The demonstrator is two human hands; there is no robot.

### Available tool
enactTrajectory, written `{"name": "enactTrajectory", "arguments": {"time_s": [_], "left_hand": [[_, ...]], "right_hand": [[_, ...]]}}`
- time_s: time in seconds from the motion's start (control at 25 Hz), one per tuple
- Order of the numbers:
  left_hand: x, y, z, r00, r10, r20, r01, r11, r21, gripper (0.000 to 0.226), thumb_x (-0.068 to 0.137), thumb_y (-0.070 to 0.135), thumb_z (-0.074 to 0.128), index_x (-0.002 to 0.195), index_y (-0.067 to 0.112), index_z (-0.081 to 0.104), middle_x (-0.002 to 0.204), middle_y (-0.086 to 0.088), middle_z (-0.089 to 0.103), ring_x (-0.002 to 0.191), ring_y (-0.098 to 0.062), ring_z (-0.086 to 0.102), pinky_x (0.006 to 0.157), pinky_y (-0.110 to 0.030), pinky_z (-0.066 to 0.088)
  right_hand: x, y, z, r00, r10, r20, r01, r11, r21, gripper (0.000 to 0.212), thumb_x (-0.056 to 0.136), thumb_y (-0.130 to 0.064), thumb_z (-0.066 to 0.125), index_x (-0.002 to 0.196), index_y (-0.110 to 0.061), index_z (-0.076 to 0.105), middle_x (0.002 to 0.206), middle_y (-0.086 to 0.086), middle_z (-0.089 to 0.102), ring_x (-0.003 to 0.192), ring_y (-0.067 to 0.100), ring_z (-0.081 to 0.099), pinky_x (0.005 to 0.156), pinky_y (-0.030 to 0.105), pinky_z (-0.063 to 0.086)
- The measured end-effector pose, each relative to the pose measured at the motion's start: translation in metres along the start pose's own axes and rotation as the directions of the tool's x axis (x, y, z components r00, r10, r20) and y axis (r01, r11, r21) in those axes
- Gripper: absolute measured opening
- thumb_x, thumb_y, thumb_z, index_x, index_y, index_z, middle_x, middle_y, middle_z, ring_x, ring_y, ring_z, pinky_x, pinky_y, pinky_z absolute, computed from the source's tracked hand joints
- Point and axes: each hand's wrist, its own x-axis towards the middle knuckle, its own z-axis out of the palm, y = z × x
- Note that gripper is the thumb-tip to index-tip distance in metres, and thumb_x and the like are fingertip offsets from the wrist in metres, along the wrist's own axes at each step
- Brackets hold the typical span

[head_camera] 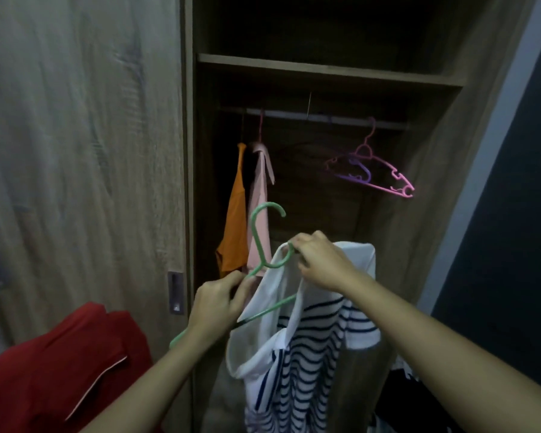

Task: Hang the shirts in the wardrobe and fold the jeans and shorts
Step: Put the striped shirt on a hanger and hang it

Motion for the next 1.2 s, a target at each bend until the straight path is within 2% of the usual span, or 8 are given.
{"name": "enactTrajectory", "arguments": {"time_s": [0.12,0.28,0.48,0.68,0.84,0.92,1.08,1.2], "left_hand": [[-0.001,0.012,-0.011,0.993,-0.02,-0.118,0.004,0.991,-0.136,0.026,0.09,0.039,0.049,0.079,0.023,0.066,0.054,0.009,0.056,0.05,-0.007,0.055,0.047,-0.015,0.036],[0.004,0.023,-0.021,0.983,-0.069,-0.173,0.023,0.967,-0.254,0.027,0.092,0.037,0.049,0.088,0.019,0.07,0.061,0.005,0.061,0.051,-0.008,0.057,0.047,-0.037,0.046],[0.001,0.04,-0.023,0.986,-0.054,-0.157,0.051,0.998,-0.02,0.035,0.094,0.044,0.042,0.123,0.027,0.052,0.096,-0.002,0.064,0.079,-0.013,0.062,0.069,-0.036,0.052],[-0.056,0.024,0.009,0.842,0.527,-0.119,-0.465,0.819,0.337,0.032,0.09,0.042,0.048,0.115,0.023,0.051,0.12,-0.012,0.037,0.105,-0.028,0.042,0.083,-0.038,0.037],[-0.07,0.009,0.046,0.994,-0.036,0.099,0.036,0.999,0.009,0.028,0.091,0.041,0.048,0.119,0.043,0.054,0.139,-0.003,0.024,0.125,-0.024,0.032,0.098,-0.032,0.035],[-0.05,0.01,0.049,0.873,-0.26,0.414,0.384,0.889,-0.251,0.042,0.09,0.044,0.054,0.13,0.047,0.044,0.145,0.005,0.014,0.134,-0.019,0.026,0.101,-0.021,0.03],[-0.011,-0.012,0.045,0.672,-0.248,0.698,0.415,0.907,-0.077,0.096,0.074,0.046,0.07,0.146,0.045,0.007,0.133,0.005,0.021,0.123,-0.016,0.033,0.089,-0.021,0.04],[0.01,-0.03,0.02,0.607,-0.163,0.778,0.432,0.889,-0.151,0.088,0.07,0.015,0.073,0.14,0.038,0.025,0.144,0.004,0.028,0.123,0.004,0.035,0.096,-0.016,0.038]], "right_hand": [[-0.015,-0.003,-0.015,0.959,-0.092,-0.269,0.026,0.971,-0.237,0.059,0.085,-0.067,0.031,0.123,-0.027,0.053,0.105,-0.005,0.06,0.092,0.019,0.054,0.068,0.031,0.04],[-0.006,-0.013,-0.035,0.823,-0.279,-0.495,0.035,0.895,-0.446,0.051,0.091,-0.057,0.025,0.09,-0.023,0.064,0.071,-0.002,0.061,0.061,0.02,0.058,0.065,0.032,0.026],[-0.002,-0.002,-0.044,0.856,-0.28,-0.434,0.163,0.944,-0.289,0.058,0.092,-0.055,0.022,0.066,-0.021,0.061,0.059,-0.003,0.062,0.051,0.02,0.059,0.045,0.015,0.015],[0.003,-0.002,-0.052,0.823,-0.228,-0.52,0.155,0.971,-0.181,0.06,0.092,-0.055,0.024,0.066,-0.02,0.066,0.059,-0.005,0.062,0.054,0.017,0.058,0.045,0.015,0.019],[0.003,0.001,-0.078,0.748,-0.181,-0.638,0.197,0.979,-0.046,0.051,0.093,-0.048,0.03,0.052,-0.024,0.048,0.047,-0.011,0.04,0.044,0.008,0.041,0.044,0.019,0.019],[0.001,0.004,-0.09,0.745,-0.166,-0.646,0.232,0.973,0.017,0.047,0.094,-0.045,0.032,0.051,-0.028,0.037,0.043,-0.012,0.032,0.041,0.0,0.034,0.044,0.019,0.019],[-0.005,0.028,-0.091,0.745,-0.119,-0.656,0.17,0.985,0.015,0.05,0.094,-0.045,0.031,0.047,-0.029,0.028,0.042,-0.013,0.029,0.039,0.001,0.033,0.044,0.013,0.017],[-0.012,0.064,-0.072,0.792,-0.047,-0.609,0.046,0.999,-0.016,0.053,0.092,-0.05,0.029,0.049,-0.022,0.041,0.046,-0.011,0.035,0.045,0.012,0.039,0.044,0.021,0.022]]}}
